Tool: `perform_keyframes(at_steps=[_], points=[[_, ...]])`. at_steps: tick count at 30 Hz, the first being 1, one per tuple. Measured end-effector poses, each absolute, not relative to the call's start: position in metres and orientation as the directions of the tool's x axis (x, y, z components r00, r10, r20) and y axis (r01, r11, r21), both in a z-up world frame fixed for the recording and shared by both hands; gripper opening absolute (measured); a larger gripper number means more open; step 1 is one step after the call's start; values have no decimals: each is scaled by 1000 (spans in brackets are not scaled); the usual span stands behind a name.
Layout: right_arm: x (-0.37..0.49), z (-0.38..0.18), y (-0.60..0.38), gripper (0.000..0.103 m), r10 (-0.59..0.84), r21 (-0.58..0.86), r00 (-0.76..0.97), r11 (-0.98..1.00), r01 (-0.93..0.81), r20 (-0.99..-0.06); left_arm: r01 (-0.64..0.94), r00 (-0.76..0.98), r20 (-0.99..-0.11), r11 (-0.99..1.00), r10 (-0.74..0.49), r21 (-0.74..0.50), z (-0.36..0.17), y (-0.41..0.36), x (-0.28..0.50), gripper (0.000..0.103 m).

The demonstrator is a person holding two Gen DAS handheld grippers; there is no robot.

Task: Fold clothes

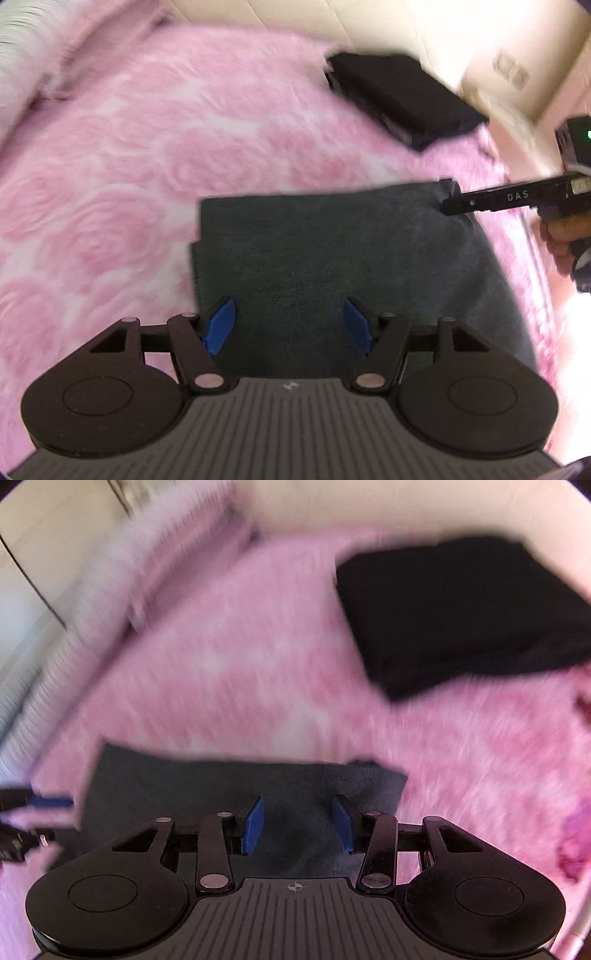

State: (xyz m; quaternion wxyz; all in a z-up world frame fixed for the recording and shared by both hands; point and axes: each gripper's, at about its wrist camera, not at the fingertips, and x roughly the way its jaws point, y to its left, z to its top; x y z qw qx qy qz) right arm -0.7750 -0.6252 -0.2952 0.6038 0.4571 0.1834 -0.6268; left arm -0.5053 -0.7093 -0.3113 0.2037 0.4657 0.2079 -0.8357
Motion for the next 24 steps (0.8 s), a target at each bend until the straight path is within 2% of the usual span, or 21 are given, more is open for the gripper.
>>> perform_keyframes(at_steps=[3,5,7,9,13,18,22,24], points=[[-776,-302,-627,46,-566,303,171,-148,941,-806,476,-456,-883,-868,-110,-138,-321,-711,-511,62],[-782,-287,-609,46,-578,330,168,-187,925,-799,460,-441,-891,-879,-106,-123,-312,-710,-505,61],[-780,-274,-583,48,-582,339,162,-209,917,-797,432,-421,-897,-900,-137,-65,-298,-702,-489,62],[-772,-262,-555,51,-575,324,157,-199,925,-803,375,-399,-897,-927,-188,28,-286,-686,-472,69],[-704,-252,-494,58,-540,164,172,63,984,-824,192,-395,-874,-956,-281,221,-280,-641,-438,69],[-611,-263,-446,59,-558,-51,166,352,935,-813,-15,-443,-836,-929,-325,369,-307,-594,-432,69],[-561,-296,-437,59,-576,-329,9,480,813,-818,-178,-454,-821,-867,-347,465,-338,-564,-431,73],[-544,-317,-435,59,-574,-447,-80,536,716,-815,-205,-459,-807,-840,-370,502,-351,-556,-428,79]])
